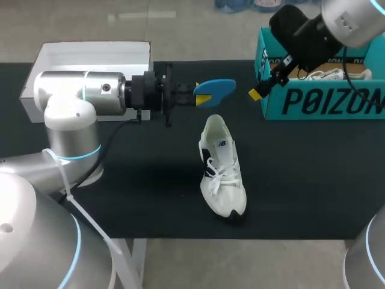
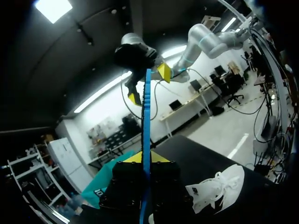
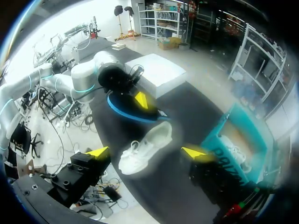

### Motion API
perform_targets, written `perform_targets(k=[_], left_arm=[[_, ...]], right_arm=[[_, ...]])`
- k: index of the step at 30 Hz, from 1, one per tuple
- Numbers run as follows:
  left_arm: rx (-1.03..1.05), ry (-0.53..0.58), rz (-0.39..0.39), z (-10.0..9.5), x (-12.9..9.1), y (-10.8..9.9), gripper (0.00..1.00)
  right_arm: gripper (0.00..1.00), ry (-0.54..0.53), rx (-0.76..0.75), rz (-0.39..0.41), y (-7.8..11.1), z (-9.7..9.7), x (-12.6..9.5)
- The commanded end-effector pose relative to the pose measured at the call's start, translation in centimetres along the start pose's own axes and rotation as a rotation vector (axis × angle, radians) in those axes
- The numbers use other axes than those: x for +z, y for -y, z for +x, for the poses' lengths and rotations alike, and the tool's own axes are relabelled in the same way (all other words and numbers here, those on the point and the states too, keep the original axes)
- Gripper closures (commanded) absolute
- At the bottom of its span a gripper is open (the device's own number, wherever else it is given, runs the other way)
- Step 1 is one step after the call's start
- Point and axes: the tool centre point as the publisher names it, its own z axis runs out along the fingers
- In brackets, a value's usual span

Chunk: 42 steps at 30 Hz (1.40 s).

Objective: Take the shoe out of the shoebox, open the shoe tongue, remove and reinsert the insole, then place the shoe into the shoebox

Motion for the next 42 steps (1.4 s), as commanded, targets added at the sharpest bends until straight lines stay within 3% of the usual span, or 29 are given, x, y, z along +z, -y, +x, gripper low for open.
perform_targets(k=[1,9,12,16,23,28,31,42], left_arm=[[0.001,0.002,-0.001,0.1,0.1,-0.1,1.0],[0.001,0.002,-0.001,0.1,0.1,-0.1,1.0],[0.292,-0.062,-0.124,1.4,0.3,0.6,1.0],[0.576,-0.116,-0.12,3.5,0.9,1.0,1.0],[0.75,-0.105,-0.131,5.1,1.3,1.2,1.0],[0.813,-0.123,-0.07,6.0,2.0,0.6,1.0],[0.747,-0.102,-0.066,6.7,2.2,-0.5,1.0],[0.747,-0.102,-0.066,6.7,2.2,-0.5,1.0]], right_arm=[[0.0,0.001,0.001,0.001,-0.1,0.0,0.2],[0.0,0.001,0.001,0.001,-0.1,0.0,0.2],[0.0,0.001,0.001,0.001,-0.1,0.0,0.2],[0.0,0.001,0.001,0.001,-0.1,0.0,0.2],[0.0,0.001,0.001,0.001,-0.1,0.0,0.2],[0.0,0.001,0.001,0.001,-0.1,0.0,0.2],[0.0,0.001,0.001,0.001,-0.1,0.0,0.2],[0.0,0.001,0.001,0.001,-0.1,0.0,0.2]])
